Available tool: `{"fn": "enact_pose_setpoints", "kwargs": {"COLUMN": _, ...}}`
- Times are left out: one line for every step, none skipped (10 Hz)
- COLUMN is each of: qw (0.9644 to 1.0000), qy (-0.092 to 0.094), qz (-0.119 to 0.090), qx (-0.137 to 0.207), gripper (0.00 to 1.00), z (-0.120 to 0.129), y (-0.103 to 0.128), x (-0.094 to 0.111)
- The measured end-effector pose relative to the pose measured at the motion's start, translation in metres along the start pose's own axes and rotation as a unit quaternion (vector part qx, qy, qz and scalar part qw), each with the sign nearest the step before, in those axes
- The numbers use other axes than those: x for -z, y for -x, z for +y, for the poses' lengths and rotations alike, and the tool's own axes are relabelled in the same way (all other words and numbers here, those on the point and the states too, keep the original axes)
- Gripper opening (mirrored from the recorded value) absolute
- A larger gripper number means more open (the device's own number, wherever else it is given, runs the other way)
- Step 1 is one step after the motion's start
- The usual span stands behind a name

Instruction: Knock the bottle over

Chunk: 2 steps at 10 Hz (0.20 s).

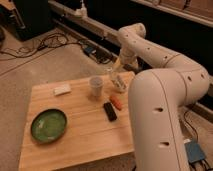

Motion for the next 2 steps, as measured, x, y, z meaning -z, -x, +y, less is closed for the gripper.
{"fn": "enact_pose_setpoints", "kwargs": {"qw": 0.9998, "qy": 0.016, "qz": 0.001, "qx": 0.012, "gripper": 0.8, "z": 0.0082, "y": -0.0066, "x": -0.0004}}
{"fn": "enact_pose_setpoints", "kwargs": {"qw": 0.9992, "qy": 0.03, "qz": -0.002, "qx": 0.025, "gripper": 0.8, "z": 0.0112, "y": -0.0072, "x": 0.0016}}
